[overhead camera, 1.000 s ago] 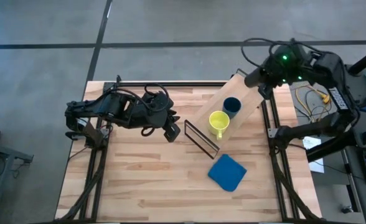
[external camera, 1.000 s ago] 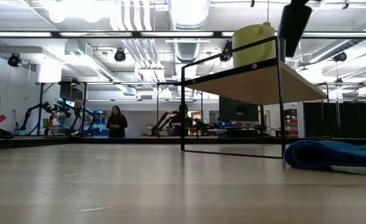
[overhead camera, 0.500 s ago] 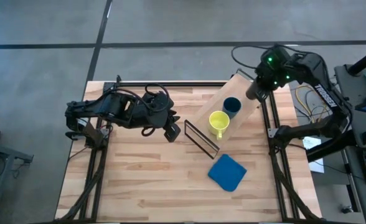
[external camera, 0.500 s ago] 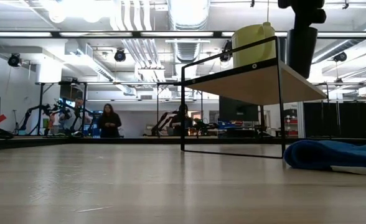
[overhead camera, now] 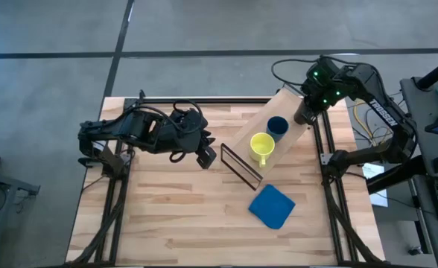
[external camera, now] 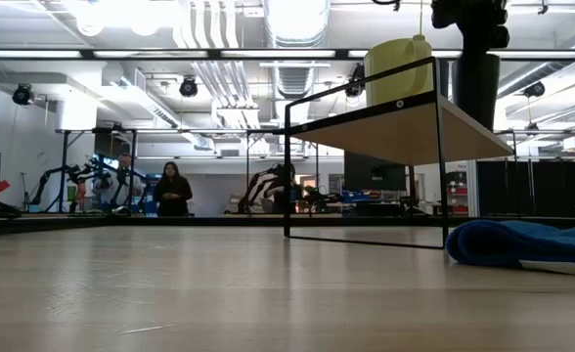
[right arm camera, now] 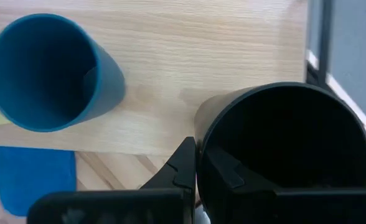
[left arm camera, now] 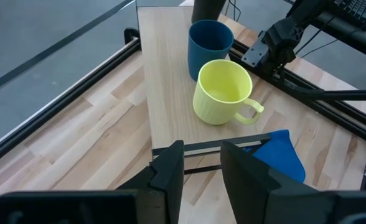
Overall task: Stack small to large cups/mugs on shelf
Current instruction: Put the black cup on the shelf
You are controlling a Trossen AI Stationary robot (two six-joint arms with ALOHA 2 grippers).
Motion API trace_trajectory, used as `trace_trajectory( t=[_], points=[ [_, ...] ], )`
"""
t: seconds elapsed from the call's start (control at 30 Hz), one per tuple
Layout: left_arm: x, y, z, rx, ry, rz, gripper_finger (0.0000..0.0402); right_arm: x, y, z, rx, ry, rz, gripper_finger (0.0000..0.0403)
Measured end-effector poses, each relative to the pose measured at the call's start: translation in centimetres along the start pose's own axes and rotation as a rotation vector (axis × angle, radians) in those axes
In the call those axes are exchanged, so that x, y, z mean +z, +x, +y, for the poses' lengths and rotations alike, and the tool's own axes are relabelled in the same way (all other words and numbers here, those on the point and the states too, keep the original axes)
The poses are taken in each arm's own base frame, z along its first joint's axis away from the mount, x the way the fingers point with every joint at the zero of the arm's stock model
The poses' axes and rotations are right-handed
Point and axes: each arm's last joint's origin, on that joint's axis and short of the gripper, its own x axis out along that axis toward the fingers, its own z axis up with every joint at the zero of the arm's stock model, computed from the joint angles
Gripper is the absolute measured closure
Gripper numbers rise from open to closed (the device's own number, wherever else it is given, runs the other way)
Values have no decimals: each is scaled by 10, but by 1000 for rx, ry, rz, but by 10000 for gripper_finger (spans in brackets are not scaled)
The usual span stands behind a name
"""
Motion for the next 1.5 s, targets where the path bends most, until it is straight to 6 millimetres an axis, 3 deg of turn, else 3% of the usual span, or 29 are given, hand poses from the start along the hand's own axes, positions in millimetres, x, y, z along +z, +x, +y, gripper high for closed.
trace_trajectory(
  t=[0.83, 1.5],
  points=[
    [0, 0, 0, 0, 0, 0, 311, 17, 15, 4, 112, -171, 0, 394],
    [0, 0, 0, 0, 0, 1, 311, 19, 18, 4, 119, -183, 14, 394]
  ],
)
